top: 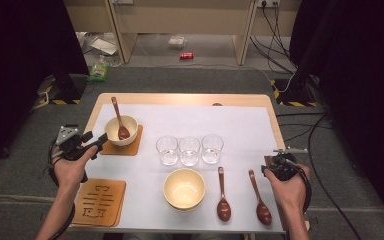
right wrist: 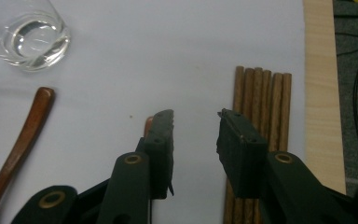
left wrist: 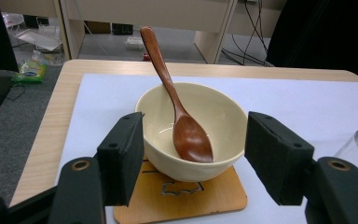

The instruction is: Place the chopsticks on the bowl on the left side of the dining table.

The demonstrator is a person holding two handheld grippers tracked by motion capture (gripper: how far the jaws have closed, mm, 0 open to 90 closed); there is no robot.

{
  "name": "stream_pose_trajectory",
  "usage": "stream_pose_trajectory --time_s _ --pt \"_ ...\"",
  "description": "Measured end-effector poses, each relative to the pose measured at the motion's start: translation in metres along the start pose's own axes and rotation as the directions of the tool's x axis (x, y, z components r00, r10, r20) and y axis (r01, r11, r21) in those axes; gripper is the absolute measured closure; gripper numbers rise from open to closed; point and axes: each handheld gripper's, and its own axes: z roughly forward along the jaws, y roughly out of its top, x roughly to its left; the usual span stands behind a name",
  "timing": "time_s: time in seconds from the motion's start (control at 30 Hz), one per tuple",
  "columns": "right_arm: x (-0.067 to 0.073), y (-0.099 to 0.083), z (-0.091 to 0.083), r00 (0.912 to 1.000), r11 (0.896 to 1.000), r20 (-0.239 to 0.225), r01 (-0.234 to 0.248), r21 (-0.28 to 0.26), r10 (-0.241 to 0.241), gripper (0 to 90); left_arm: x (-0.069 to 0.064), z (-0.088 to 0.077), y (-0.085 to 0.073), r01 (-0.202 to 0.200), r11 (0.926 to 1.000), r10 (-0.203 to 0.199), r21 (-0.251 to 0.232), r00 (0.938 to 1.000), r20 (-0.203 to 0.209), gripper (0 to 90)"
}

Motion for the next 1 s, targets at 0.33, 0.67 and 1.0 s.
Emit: stream_pose_trajectory --time_s 0.33,0.67,1.0 --pt "-0.021 -0.005 0.003 0.9974 0.993 0.029 -0.069 0.098 0.067 72.5 -0.004 0.006 -0.011 0.005 0.9995 -0.005 0.032 0.9999 0.009 37.5" --pt "-0.020 -0.005 0.005 0.9963 0.977 0.010 -0.085 0.196 0.085 75.3 -0.001 0.001 -0.014 0.015 0.9993 -0.015 0.033 0.9997 0.021 37.6" --pt "-0.021 0.001 0.011 0.9951 0.963 0.002 -0.096 0.251 0.098 77.1 -0.001 0.001 -0.014 0.014 0.9993 -0.014 0.034 0.9997 0.021 37.7"
